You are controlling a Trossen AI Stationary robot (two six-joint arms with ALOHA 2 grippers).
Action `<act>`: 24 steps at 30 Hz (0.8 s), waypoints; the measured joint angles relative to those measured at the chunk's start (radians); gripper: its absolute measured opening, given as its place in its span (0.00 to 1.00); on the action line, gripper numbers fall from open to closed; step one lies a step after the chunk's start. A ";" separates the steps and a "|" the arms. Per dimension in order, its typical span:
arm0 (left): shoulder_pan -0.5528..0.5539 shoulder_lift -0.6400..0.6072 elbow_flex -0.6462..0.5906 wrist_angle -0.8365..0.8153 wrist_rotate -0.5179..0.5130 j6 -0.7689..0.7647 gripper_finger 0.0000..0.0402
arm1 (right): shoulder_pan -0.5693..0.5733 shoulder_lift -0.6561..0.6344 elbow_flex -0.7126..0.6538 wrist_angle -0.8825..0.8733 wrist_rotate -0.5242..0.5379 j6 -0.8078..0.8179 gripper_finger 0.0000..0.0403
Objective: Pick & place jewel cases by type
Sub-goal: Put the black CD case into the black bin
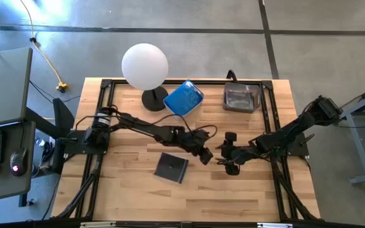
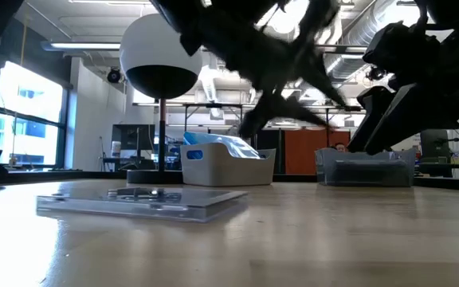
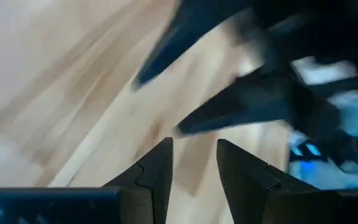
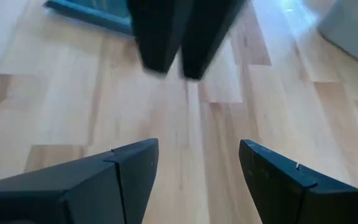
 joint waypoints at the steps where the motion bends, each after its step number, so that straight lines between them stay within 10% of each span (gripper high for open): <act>1: 0.004 -0.025 0.002 -0.017 0.011 0.033 0.31 | 0.000 0.000 0.000 0.004 -0.004 0.000 0.55; 7: -0.018 -0.215 0.005 -0.434 -0.211 0.065 0.31 | 0.000 0.009 0.000 0.092 -0.080 -0.083 0.55; 14: -0.141 -0.347 -0.014 -1.026 -0.411 -0.410 0.31 | -0.002 0.097 0.002 0.361 -0.138 -0.322 0.55; 24: -0.281 -0.376 -0.299 -0.845 -0.349 -0.814 0.31 | -0.028 0.388 0.175 0.435 -0.225 -0.550 0.55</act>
